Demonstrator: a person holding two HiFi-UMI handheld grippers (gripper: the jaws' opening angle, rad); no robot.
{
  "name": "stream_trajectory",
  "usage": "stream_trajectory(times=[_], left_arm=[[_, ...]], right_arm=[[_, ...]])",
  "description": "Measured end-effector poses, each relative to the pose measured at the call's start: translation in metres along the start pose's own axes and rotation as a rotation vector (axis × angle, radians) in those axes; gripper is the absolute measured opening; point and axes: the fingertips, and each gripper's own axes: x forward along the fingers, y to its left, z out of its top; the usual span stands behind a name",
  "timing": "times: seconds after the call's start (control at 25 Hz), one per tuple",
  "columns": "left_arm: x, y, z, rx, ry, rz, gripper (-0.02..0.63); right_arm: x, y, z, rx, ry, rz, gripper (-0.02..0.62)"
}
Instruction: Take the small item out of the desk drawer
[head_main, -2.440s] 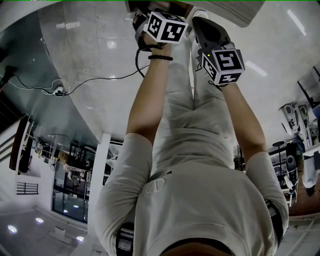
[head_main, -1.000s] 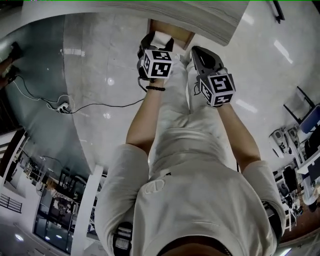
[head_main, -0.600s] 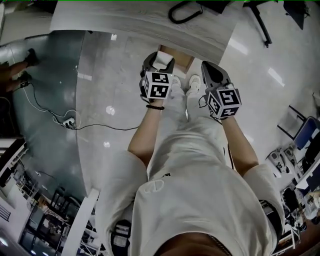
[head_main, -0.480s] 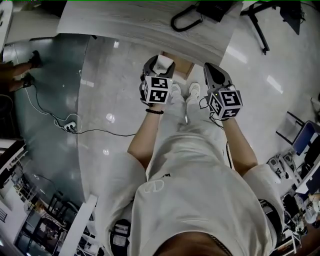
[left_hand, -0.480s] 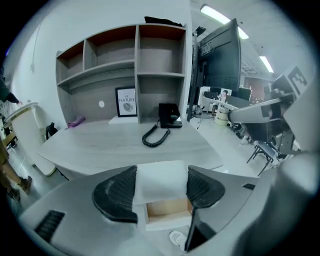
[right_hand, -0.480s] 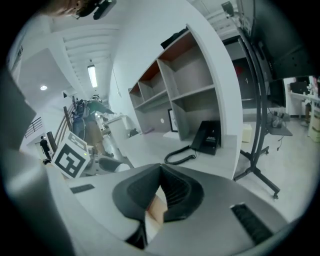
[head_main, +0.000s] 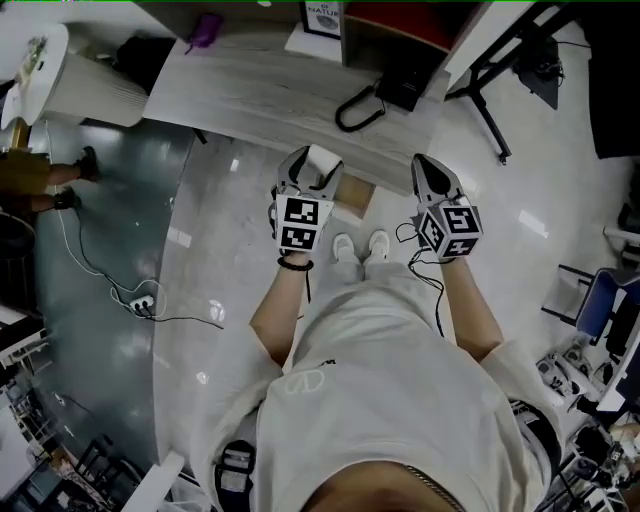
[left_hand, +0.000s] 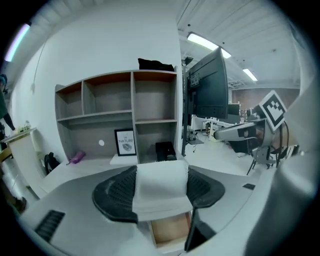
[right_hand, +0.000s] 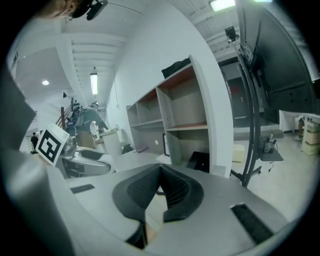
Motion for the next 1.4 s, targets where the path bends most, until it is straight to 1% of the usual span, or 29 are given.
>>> stream_trajectory(times=[0.16, 0.32, 0.56, 0.72, 0.84, 0.96, 1.16, 1.28, 1.4], left_arm=[[-0.02, 0.003, 0.036, 0.026, -0.086, -0.01, 0.278], [-0.039, 0.007, 0.071, 0.028, -0.19, -0.052, 0.278], [-0.091, 0.021, 0.121, 0.08, -0.34, -0.023, 0.278], [-0.127, 0.027, 0.158, 0.078, -0.477, -0.016, 0.278], [-0.15, 0.033, 0.178, 0.045, -0.567, -0.014, 0.278], [-0.171, 0.041, 0.193, 0.005, -0.639, 0.006, 0.278], [-0.2, 0.05, 0.203, -0.021, -0.738, 0.041, 0.278], [-0.208, 0.054, 0.203, -0.043, -0.767, 0.052, 0.278], [-0.208, 0.058, 0.199, -0.083, -0.78, 0.049, 0.278]], right_arm=[[-0.022, -0.004, 0.031, -0.018, -0.047, -0.018, -0.002], [-0.047, -0.014, 0.065, -0.042, -0.103, -0.039, -0.002], [-0.084, -0.033, 0.11, -0.058, -0.201, -0.099, -0.002], [-0.106, -0.048, 0.136, -0.066, -0.255, -0.137, -0.002], [-0.119, -0.056, 0.148, -0.066, -0.288, -0.156, -0.002], [-0.131, -0.059, 0.161, -0.072, -0.321, -0.169, -0.002], [-0.148, -0.058, 0.188, -0.078, -0.393, -0.174, -0.002], [-0.155, -0.057, 0.2, -0.082, -0.426, -0.172, -0.002], [-0.16, -0.059, 0.204, -0.088, -0.44, -0.178, -0.002]])
